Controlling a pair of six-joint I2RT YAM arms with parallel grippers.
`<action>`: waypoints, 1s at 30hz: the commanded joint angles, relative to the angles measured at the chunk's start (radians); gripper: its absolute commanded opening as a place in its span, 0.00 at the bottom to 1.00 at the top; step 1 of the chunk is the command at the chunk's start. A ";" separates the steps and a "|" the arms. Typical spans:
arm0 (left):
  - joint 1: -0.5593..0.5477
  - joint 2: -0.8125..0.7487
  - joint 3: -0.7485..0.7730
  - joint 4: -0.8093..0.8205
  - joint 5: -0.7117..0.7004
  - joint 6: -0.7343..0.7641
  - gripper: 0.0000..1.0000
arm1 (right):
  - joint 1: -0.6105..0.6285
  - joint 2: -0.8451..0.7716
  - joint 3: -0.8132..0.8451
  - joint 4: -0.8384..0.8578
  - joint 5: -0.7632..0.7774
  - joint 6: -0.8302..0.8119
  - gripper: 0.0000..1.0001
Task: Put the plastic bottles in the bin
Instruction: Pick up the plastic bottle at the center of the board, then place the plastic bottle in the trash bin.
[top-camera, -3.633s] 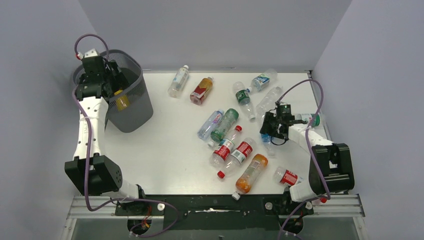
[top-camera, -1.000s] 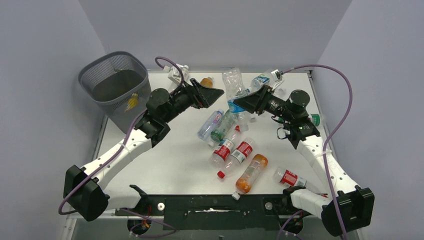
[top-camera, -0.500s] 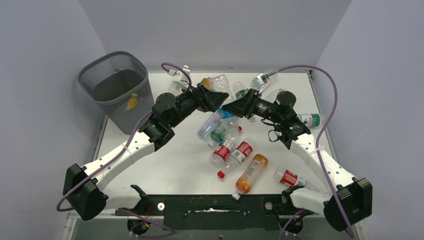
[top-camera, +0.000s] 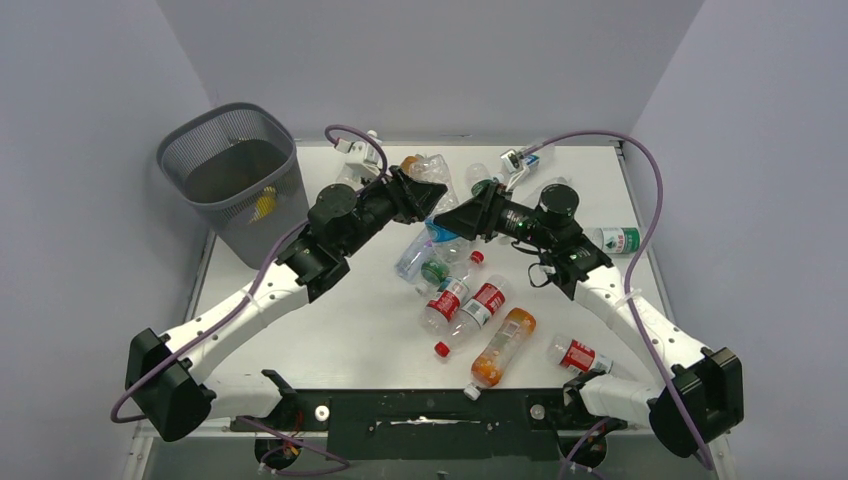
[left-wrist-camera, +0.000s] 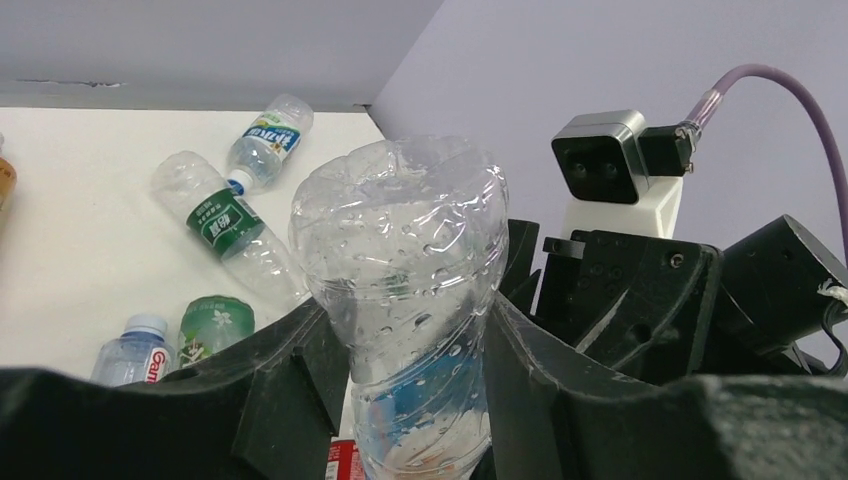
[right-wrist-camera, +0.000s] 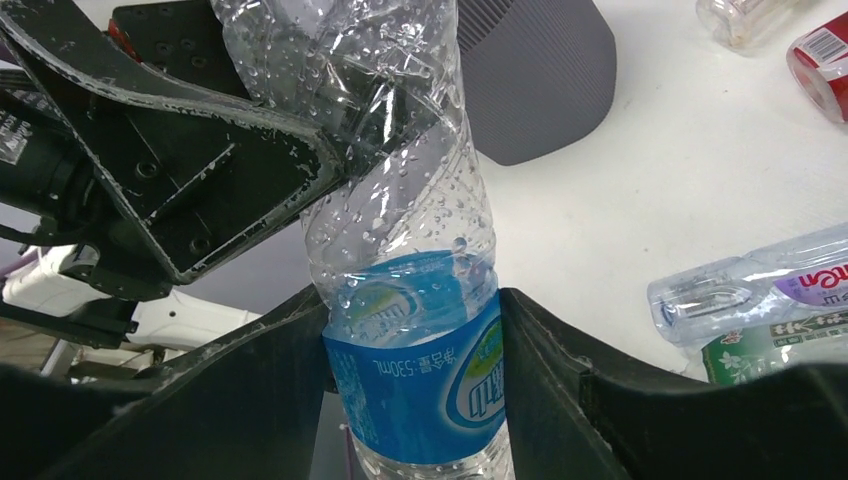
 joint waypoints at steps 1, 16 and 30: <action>0.002 -0.043 0.074 -0.032 -0.068 0.071 0.40 | 0.011 -0.002 0.047 0.002 0.014 -0.018 0.62; 0.078 -0.065 0.304 -0.290 -0.217 0.291 0.41 | 0.012 -0.073 0.055 -0.162 0.075 -0.102 0.98; 0.510 -0.045 0.496 -0.358 -0.137 0.362 0.45 | 0.013 -0.095 0.043 -0.229 0.093 -0.131 0.98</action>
